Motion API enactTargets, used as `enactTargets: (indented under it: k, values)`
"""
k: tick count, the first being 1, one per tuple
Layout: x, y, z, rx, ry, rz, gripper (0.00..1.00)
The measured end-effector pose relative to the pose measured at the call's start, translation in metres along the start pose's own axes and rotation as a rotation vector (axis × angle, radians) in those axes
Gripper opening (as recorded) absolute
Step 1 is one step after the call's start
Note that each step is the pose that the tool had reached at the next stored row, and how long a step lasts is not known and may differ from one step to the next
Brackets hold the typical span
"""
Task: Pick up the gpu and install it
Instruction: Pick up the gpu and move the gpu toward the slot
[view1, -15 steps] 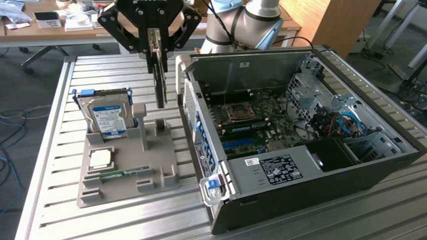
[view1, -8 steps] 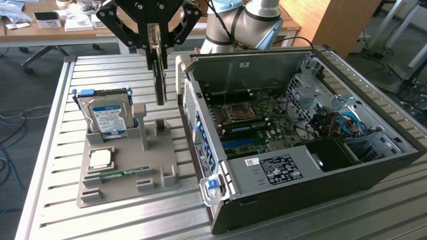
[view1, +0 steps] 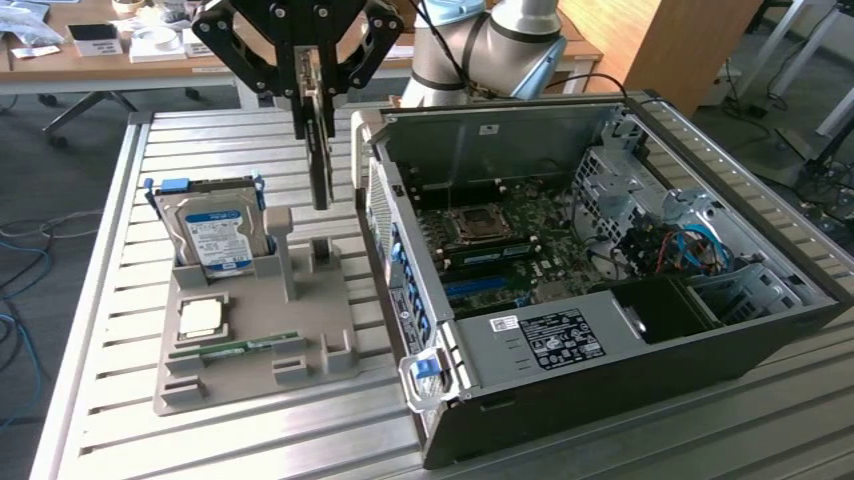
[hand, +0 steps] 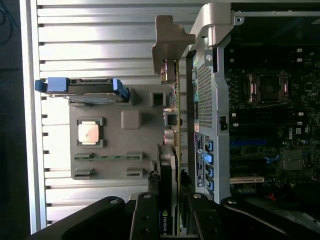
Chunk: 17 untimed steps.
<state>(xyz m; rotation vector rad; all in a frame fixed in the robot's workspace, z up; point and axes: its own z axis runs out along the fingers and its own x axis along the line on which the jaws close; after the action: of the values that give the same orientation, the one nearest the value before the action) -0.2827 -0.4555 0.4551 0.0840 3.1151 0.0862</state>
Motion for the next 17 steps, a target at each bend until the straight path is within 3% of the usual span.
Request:
enactTargets:
  k: [7,17]
  values:
    - [0.0,0.0002,-0.0024,0.0,0.0,0.0,0.27]
    - [0.0,0.001,-0.0184,-0.0001,-0.0001,0.0,0.27]
